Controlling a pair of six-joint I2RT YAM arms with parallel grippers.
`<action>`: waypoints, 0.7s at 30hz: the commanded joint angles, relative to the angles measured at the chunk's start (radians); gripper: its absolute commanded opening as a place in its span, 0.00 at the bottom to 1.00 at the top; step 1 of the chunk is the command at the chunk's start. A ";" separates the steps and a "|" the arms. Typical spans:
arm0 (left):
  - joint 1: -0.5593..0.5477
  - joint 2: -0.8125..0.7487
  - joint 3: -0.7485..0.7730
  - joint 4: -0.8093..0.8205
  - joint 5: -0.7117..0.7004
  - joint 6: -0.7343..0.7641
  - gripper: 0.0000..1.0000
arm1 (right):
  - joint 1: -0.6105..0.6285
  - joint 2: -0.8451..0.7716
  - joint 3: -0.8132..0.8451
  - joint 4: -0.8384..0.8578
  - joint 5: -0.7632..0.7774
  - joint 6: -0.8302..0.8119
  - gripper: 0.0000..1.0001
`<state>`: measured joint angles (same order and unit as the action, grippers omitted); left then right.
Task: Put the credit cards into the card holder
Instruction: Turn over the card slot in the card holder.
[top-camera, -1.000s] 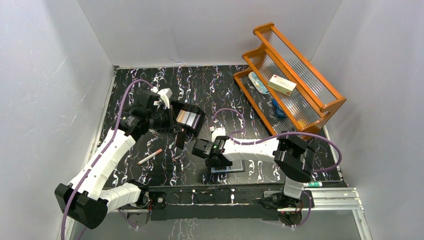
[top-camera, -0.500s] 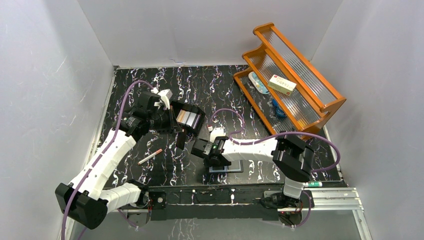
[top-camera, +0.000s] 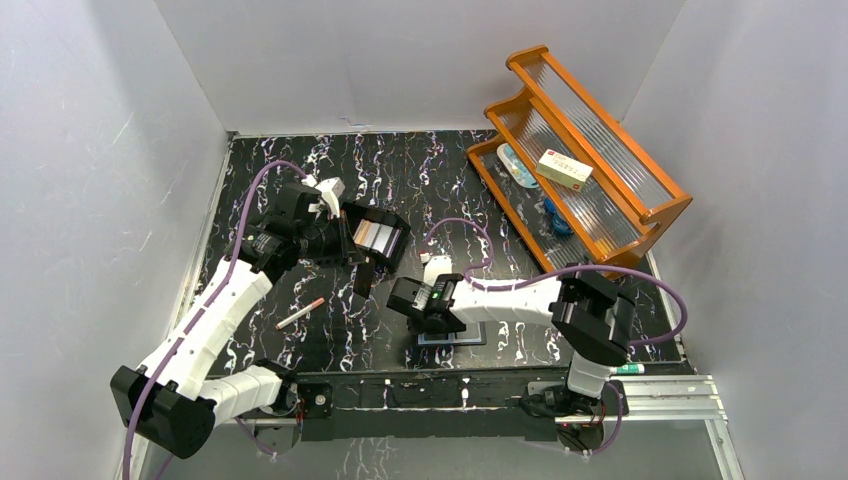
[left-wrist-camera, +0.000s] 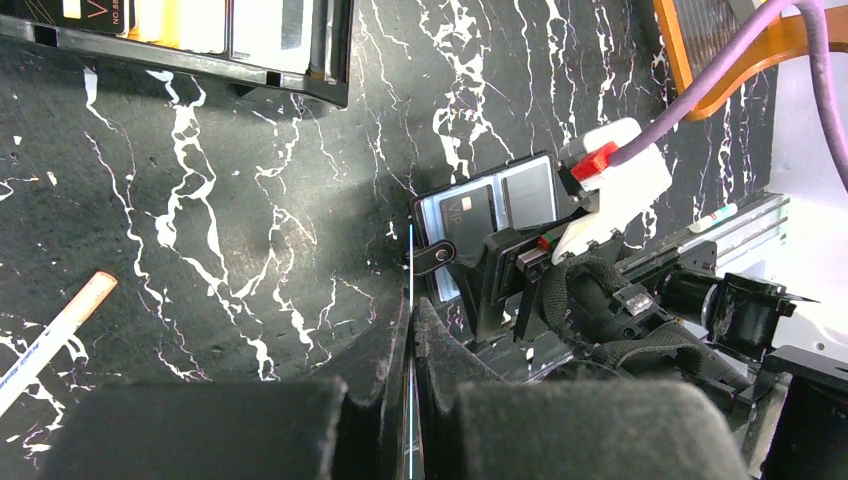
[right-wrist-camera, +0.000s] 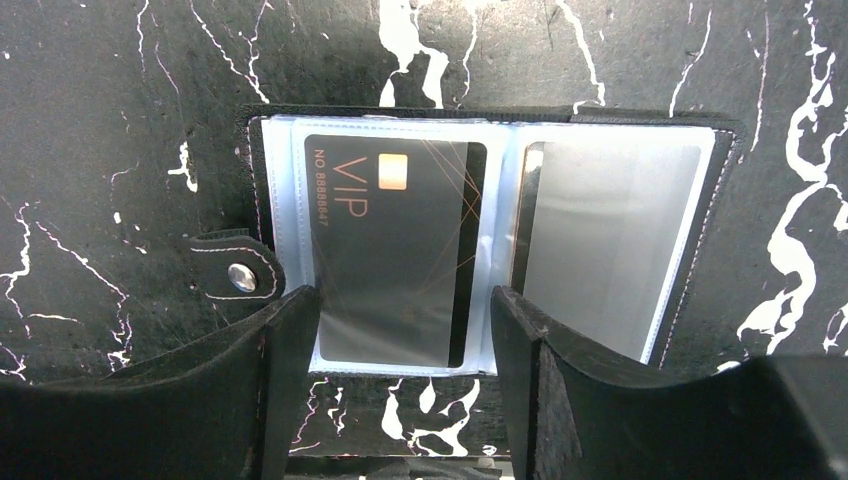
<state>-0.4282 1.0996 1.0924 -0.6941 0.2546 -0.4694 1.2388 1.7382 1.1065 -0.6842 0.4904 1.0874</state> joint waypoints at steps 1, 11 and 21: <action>-0.001 -0.026 -0.009 0.000 0.026 -0.011 0.00 | -0.001 -0.047 -0.032 0.038 -0.015 0.003 0.72; -0.001 -0.017 0.004 0.001 0.019 -0.005 0.00 | -0.006 -0.058 -0.057 0.099 -0.048 -0.012 0.73; -0.001 -0.016 0.014 -0.002 0.022 -0.008 0.00 | -0.006 -0.017 -0.051 0.043 -0.007 -0.017 0.68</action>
<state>-0.4282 1.1000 1.0863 -0.6884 0.2546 -0.4732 1.2346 1.7054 1.0565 -0.6102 0.4576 1.0691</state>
